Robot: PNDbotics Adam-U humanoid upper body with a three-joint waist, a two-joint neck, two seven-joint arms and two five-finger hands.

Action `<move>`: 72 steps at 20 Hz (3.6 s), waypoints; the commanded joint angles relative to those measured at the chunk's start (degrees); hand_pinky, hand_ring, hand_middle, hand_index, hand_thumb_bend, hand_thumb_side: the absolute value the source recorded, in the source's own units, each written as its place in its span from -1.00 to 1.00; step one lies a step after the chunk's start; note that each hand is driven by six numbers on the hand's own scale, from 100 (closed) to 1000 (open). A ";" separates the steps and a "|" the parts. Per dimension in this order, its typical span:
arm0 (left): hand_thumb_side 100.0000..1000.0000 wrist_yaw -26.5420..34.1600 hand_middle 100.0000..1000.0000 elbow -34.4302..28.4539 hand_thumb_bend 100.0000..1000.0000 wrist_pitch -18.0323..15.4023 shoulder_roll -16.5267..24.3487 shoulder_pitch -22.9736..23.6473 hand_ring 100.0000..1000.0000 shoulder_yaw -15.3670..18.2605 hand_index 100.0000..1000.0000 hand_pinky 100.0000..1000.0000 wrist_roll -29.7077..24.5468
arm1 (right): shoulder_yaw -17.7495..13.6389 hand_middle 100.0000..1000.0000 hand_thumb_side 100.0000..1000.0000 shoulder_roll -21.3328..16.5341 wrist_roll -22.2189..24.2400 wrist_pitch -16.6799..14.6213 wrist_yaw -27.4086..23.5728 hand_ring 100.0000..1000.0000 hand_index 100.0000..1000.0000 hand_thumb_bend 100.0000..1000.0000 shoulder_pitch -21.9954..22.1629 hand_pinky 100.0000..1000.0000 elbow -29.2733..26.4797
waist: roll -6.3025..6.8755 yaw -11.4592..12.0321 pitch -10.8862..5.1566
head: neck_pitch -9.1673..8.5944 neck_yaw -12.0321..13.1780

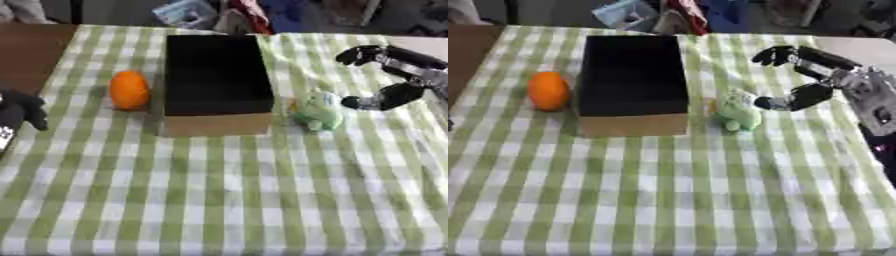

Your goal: Pick up objects on the table and place them in the box.

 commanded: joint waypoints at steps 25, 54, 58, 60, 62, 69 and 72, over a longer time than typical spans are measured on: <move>0.27 0.45 -0.01 -0.58 -1.00 -0.41 0.92 -0.15 -0.04 -0.17 0.37 0.18 -0.55 | -0.97 0.75 0.18 4.36 -0.73 -0.52 7.46 0.71 0.86 -0.22 -3.01 0.67 8.08 | 0.68 0.22 -1.11 | 0.41 0.00; 0.28 0.21 0.00 -0.40 -1.00 -0.30 0.70 -0.09 -0.04 -0.13 0.38 0.18 -0.67 | -2.81 -0.24 -0.68 5.34 -17.14 -1.05 17.15 -0.17 0.13 -0.69 -3.00 0.34 9.95 | 0.56 0.31 -1.00 | 0.57 -0.09; 0.29 0.21 0.00 -0.40 -1.00 -0.28 0.77 -0.09 -0.03 -0.15 0.38 0.18 -0.74 | -2.62 -0.31 -0.64 4.31 -20.08 -1.41 16.16 -0.23 0.05 -0.92 -3.24 0.32 8.23 | 0.45 0.26 -1.05 | 0.58 -0.06; 0.28 0.21 0.00 -0.40 -1.00 -0.28 0.82 -0.07 -0.03 -0.14 0.38 0.18 -0.73 | -2.40 -0.32 -0.85 3.57 -20.26 -1.65 15.10 -0.24 0.05 -0.77 -3.38 0.32 6.88 | 0.39 0.25 -1.08 | 0.56 -0.01; 0.28 0.23 0.00 -0.42 -1.00 -0.27 0.88 -0.05 -0.03 -0.13 0.38 0.18 -0.72 | -2.29 -0.32 -0.89 2.65 -19.98 -1.78 13.27 -0.24 0.05 -0.76 -3.63 0.32 4.80 | 0.33 0.24 -1.11 | 0.53 0.07; 0.29 0.26 0.00 -0.32 -1.00 -0.23 1.03 -0.01 -0.03 -0.26 0.38 0.18 -0.88 | -2.48 -0.31 -1.00 0.99 -17.77 -0.45 7.98 -0.23 0.06 -0.71 -6.77 0.32 -0.49 | 0.11 0.13 -1.35 | 0.43 0.14; 0.29 0.29 0.00 -0.29 -1.00 -0.25 1.06 0.03 -0.03 -0.35 0.38 0.18 -1.00 | -3.00 -0.31 -1.00 1.72 -17.49 0.24 7.35 -0.23 0.06 -0.69 -9.02 0.32 -0.80 | 0.09 0.18 -1.50 | 0.56 0.03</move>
